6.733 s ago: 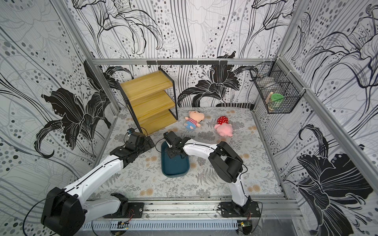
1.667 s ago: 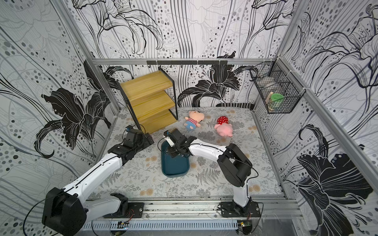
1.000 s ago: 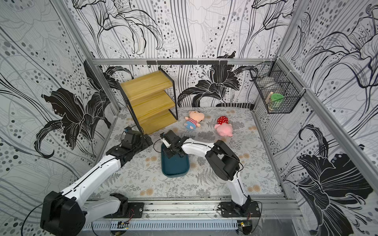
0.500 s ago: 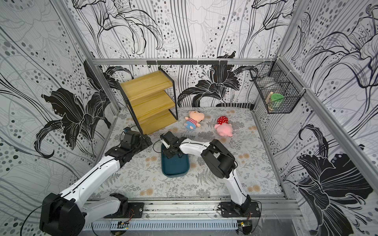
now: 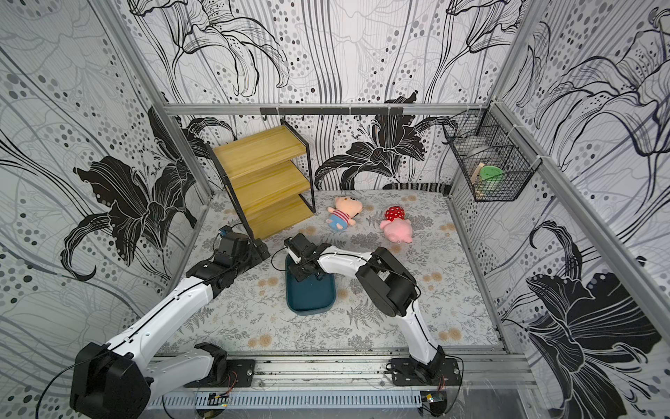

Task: Take out the wing nut from the storage box
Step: Pick up the wing nut from the storage box, then place the wing nut at the center of the board.

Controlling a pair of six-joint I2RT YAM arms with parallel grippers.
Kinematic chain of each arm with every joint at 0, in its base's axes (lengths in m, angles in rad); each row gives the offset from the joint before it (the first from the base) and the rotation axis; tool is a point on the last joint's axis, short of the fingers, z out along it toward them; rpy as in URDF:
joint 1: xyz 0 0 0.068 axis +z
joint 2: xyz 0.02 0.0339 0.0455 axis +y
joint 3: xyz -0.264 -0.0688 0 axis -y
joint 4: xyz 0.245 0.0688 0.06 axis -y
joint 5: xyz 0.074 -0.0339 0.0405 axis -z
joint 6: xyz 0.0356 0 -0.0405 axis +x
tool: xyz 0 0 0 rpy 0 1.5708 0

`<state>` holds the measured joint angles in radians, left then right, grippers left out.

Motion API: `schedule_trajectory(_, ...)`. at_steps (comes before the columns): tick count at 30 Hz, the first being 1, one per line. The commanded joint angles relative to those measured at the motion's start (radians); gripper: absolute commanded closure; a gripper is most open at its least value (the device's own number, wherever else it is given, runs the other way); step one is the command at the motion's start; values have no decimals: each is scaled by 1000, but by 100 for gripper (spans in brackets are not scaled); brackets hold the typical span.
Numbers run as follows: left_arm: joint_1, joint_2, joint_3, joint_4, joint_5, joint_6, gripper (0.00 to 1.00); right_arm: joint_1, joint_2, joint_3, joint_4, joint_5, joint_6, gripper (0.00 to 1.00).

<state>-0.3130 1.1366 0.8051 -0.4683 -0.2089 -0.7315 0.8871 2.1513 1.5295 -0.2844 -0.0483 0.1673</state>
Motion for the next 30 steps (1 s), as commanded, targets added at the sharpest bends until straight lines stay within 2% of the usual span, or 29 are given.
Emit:
schedule_trajectory(1,5,2,-3,17,-9,15,4,2,-76,-16,-30,4,1,94)
schedule_trajectory(16,-7,44,46,13,-11,34,5,-33,-401,-168,-81,66,18,96)
schedule_trajectory(24,-62,99,83,13,-31,32,4,-187,-590,-347,-106,84,32,97)
schedule_trajectory(30,-89,128,112,13,-38,29,5,-297,-661,-481,-108,76,28,97)
